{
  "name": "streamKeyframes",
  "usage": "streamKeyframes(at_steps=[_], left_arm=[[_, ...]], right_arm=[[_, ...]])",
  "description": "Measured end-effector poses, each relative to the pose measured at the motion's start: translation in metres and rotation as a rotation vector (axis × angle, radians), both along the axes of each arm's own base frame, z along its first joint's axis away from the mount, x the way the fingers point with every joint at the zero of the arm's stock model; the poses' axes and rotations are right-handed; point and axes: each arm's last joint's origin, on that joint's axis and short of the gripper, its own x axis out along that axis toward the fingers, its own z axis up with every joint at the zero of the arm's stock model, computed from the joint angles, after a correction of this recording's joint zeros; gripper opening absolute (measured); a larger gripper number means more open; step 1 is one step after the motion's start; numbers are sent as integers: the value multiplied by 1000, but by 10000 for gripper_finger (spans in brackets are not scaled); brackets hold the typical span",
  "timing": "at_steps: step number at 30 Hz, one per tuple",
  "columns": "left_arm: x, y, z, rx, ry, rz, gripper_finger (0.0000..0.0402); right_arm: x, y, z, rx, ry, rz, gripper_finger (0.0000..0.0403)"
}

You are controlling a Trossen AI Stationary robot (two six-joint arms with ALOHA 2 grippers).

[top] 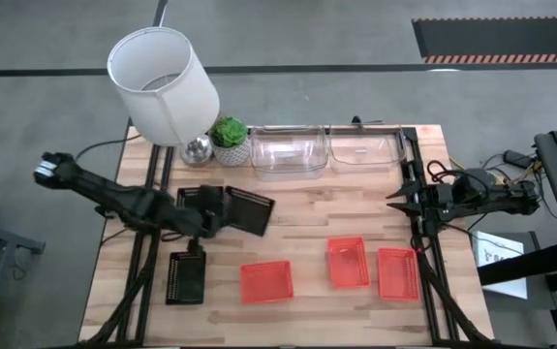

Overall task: Stack baskets by color
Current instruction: Stack the top right black bin on the top left black bin

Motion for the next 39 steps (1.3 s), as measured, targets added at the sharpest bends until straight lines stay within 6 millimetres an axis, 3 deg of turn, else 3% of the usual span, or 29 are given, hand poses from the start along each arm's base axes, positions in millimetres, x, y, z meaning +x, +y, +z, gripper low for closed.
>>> streamKeyframes(at_steps=[5, 11, 19, 23, 27, 31, 34, 36, 39], left_arm=[[-32, 12, -9, -65, -75, 39, 0], [-55, 23, -13, -259, -144, 370, 0], [-49, 20, -16, -346, -126, 422, 0], [-25, 7, -16, -440, -150, 334, 0], [-1, -10, -2, -350, -30, 210, 0], [1, -13, 30, -303, 299, 410, 0], [-6, -13, 49, -171, 547, 585, 0], [-3, -15, 53, -112, 602, 590, 0], [3, -17, 51, -89, 585, 462, 0]], right_arm=[[0, 0, 0, -1, 0, 0, 57], [0, 0, 0, 0, 1, 0, 57], [2, 0, -6, -3, 20, 0, 57], [3, 0, -8, 4, 25, 0, 57], [3, 0, -8, 5, 25, -1, 57], [3, 0, -8, 12, 26, -22, 57], [4, -1, -9, 19, 32, -39, 57], [4, -1, -11, 20, 36, -47, 57], [5, -1, -11, 20, 32, -49, 57]])
